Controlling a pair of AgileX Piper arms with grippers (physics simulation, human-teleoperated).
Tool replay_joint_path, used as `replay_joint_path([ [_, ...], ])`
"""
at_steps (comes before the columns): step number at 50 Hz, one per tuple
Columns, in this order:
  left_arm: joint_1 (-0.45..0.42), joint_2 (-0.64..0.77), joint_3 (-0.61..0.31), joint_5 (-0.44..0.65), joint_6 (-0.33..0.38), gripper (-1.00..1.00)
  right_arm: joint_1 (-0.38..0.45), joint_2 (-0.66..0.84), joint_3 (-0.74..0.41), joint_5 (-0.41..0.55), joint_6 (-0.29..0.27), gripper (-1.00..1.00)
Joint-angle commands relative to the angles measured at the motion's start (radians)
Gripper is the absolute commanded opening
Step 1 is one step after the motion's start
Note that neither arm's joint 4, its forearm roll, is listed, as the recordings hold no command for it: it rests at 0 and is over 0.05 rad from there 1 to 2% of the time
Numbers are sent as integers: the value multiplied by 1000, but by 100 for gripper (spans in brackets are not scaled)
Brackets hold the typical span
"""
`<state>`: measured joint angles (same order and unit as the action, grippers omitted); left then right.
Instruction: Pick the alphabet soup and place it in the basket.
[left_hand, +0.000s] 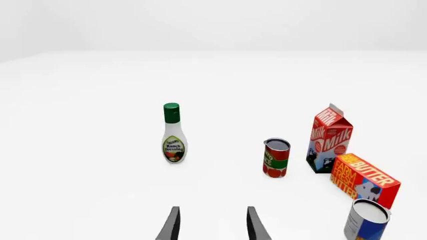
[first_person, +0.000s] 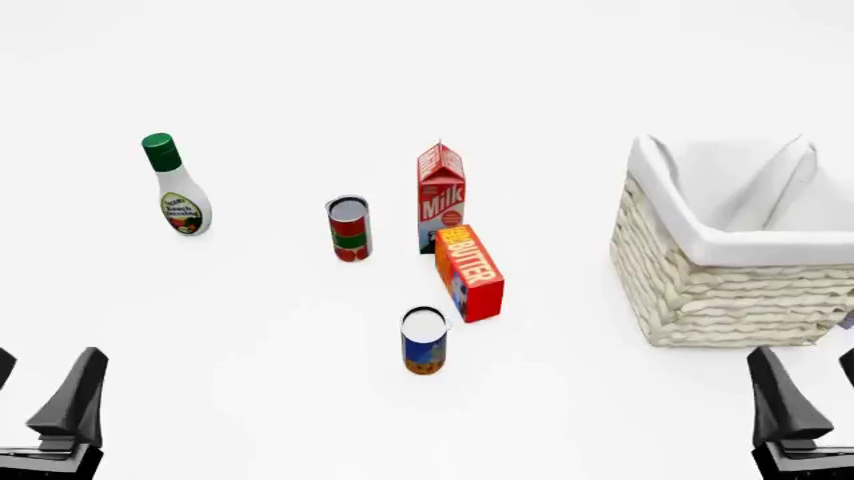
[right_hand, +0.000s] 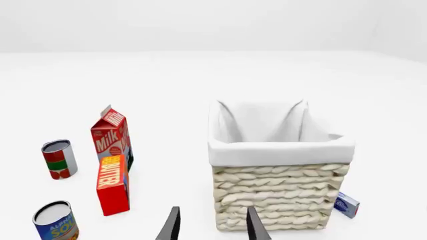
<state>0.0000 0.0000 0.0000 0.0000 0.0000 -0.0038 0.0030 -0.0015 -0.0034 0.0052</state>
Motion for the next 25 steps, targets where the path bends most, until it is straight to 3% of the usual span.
replay_joint_path([
  [1, 0, 0, 0, 0, 0, 100, -3, 6, -3, 0, -6, 100],
  [6, 0, 0, 0, 0, 0, 100, 4, -2, -10, -3, -4, 100],
  [15, 0, 0, 0, 0, 0, 100, 18, 30, -15, -41, 112, 100],
  [25, 0, 0, 0, 0, 0, 100, 57, 106, -8, -116, 161, 100],
])
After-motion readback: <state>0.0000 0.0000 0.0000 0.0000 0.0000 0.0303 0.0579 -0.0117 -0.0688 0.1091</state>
